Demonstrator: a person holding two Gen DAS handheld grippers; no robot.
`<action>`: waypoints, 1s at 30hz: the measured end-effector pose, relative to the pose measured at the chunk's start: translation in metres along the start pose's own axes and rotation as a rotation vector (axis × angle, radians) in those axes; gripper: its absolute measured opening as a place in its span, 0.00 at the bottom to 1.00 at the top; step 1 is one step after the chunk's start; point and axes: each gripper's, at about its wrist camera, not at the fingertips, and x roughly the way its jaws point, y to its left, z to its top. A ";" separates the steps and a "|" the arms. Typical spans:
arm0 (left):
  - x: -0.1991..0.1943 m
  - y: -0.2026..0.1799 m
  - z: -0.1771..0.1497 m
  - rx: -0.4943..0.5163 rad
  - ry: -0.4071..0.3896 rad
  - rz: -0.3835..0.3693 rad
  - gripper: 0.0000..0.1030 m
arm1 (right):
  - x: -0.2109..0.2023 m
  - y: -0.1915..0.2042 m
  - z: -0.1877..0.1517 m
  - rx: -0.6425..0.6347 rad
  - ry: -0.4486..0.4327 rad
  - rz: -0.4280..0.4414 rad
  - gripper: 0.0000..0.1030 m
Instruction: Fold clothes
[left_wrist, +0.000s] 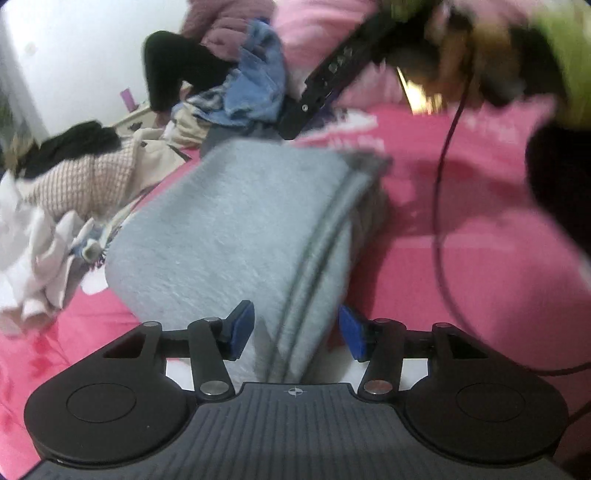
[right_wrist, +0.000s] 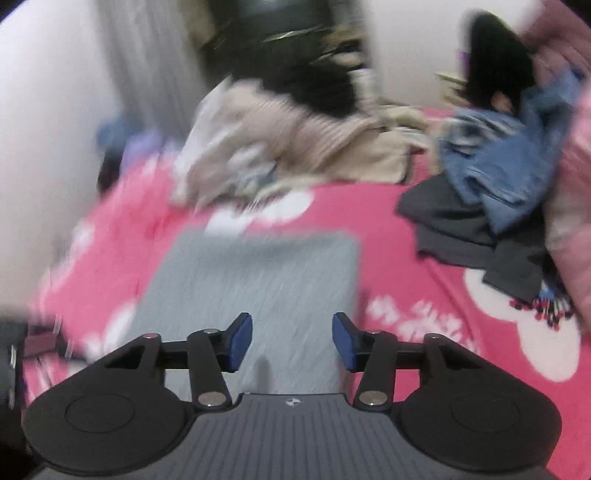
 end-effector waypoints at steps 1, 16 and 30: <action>-0.003 0.007 0.005 -0.042 -0.012 -0.025 0.50 | 0.009 -0.016 0.007 0.059 -0.003 0.001 0.53; 0.083 0.024 0.024 -0.247 -0.066 0.003 0.50 | 0.108 -0.077 0.009 0.322 0.123 0.342 0.46; 0.087 -0.007 0.034 -0.178 -0.124 0.275 0.49 | 0.137 -0.056 0.060 0.106 0.081 0.546 0.19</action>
